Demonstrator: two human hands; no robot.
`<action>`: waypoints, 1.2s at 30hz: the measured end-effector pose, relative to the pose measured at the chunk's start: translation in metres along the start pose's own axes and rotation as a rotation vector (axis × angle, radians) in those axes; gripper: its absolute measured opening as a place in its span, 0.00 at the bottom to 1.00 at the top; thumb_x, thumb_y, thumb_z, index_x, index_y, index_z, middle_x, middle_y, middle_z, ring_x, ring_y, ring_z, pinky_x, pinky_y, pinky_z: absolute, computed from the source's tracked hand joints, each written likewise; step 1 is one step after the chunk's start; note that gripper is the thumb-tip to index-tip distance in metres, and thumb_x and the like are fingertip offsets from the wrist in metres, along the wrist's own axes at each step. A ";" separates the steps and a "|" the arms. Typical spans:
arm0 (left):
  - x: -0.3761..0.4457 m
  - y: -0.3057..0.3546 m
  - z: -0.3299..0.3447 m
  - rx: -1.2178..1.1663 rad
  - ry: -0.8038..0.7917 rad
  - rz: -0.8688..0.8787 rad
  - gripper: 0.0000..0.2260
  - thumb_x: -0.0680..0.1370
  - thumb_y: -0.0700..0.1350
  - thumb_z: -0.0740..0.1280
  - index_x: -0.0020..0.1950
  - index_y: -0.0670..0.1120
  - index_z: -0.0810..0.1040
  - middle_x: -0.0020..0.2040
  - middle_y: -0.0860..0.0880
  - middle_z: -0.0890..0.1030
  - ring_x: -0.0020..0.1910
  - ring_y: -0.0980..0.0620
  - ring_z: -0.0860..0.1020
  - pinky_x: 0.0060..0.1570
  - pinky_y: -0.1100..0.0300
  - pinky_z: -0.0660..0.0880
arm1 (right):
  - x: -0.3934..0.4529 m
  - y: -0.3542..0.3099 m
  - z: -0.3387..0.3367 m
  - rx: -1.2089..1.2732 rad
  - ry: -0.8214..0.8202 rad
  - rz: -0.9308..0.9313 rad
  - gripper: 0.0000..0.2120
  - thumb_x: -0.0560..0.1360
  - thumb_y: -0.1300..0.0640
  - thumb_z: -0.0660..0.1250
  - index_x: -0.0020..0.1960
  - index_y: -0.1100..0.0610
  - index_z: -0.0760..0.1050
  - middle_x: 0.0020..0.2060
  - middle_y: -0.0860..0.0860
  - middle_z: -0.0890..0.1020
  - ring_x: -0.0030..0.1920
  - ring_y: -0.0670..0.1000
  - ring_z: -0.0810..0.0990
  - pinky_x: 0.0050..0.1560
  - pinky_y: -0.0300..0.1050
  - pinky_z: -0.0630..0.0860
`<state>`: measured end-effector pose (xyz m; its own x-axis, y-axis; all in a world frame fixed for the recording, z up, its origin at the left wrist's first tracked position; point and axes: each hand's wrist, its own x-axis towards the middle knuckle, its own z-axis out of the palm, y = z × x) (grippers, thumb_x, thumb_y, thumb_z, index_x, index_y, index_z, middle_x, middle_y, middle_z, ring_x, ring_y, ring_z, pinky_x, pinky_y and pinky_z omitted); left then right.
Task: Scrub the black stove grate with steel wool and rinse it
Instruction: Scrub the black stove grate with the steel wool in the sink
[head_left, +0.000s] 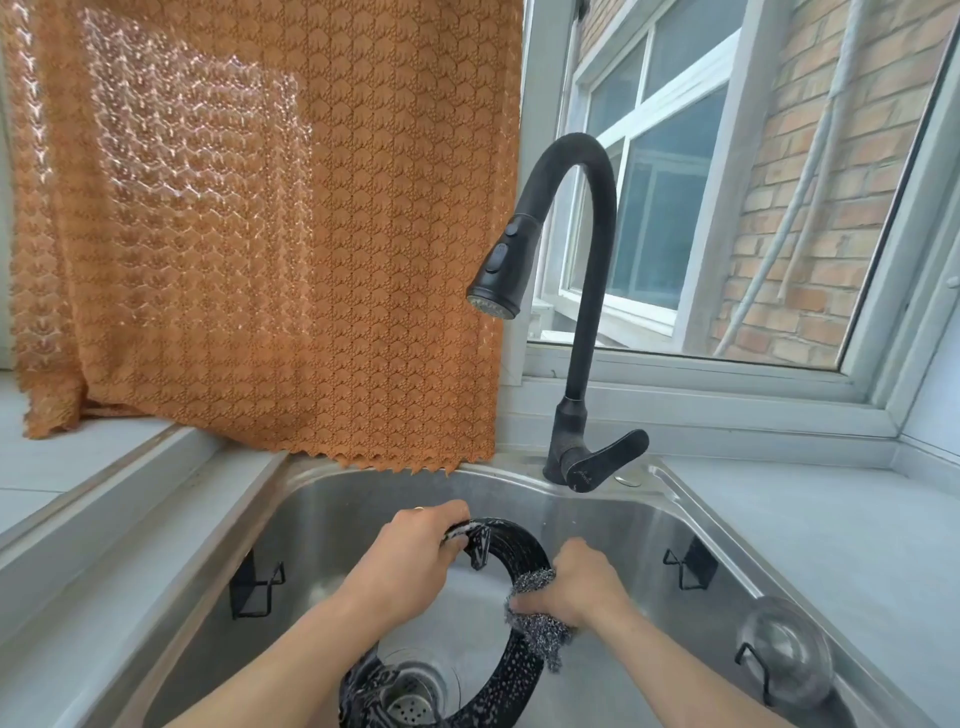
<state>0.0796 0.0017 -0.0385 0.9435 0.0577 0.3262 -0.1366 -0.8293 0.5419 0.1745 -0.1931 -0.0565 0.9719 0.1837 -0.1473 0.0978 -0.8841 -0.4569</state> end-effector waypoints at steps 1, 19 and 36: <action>0.000 0.000 0.000 -0.001 0.005 0.001 0.06 0.84 0.45 0.62 0.47 0.49 0.71 0.40 0.44 0.79 0.41 0.39 0.77 0.43 0.48 0.75 | 0.000 0.000 -0.001 -0.010 0.004 0.018 0.42 0.61 0.36 0.82 0.63 0.61 0.70 0.56 0.53 0.80 0.55 0.54 0.81 0.44 0.43 0.74; 0.000 -0.010 -0.002 -0.020 0.003 -0.018 0.08 0.84 0.45 0.62 0.45 0.50 0.69 0.40 0.43 0.79 0.39 0.38 0.77 0.34 0.54 0.69 | 0.004 0.010 -0.014 -0.038 0.046 0.015 0.37 0.66 0.48 0.83 0.64 0.61 0.67 0.58 0.55 0.79 0.58 0.56 0.80 0.51 0.45 0.76; -0.002 0.001 -0.005 0.012 -0.002 0.050 0.06 0.84 0.45 0.62 0.48 0.48 0.71 0.40 0.47 0.78 0.42 0.43 0.76 0.40 0.51 0.72 | -0.025 -0.011 -0.040 0.131 0.288 -0.690 0.17 0.74 0.57 0.76 0.61 0.48 0.80 0.56 0.40 0.81 0.57 0.40 0.76 0.56 0.25 0.65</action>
<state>0.0761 0.0037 -0.0349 0.9364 0.0150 0.3506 -0.1796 -0.8378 0.5155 0.1576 -0.2051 -0.0128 0.7184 0.5418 0.4364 0.6955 -0.5476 -0.4651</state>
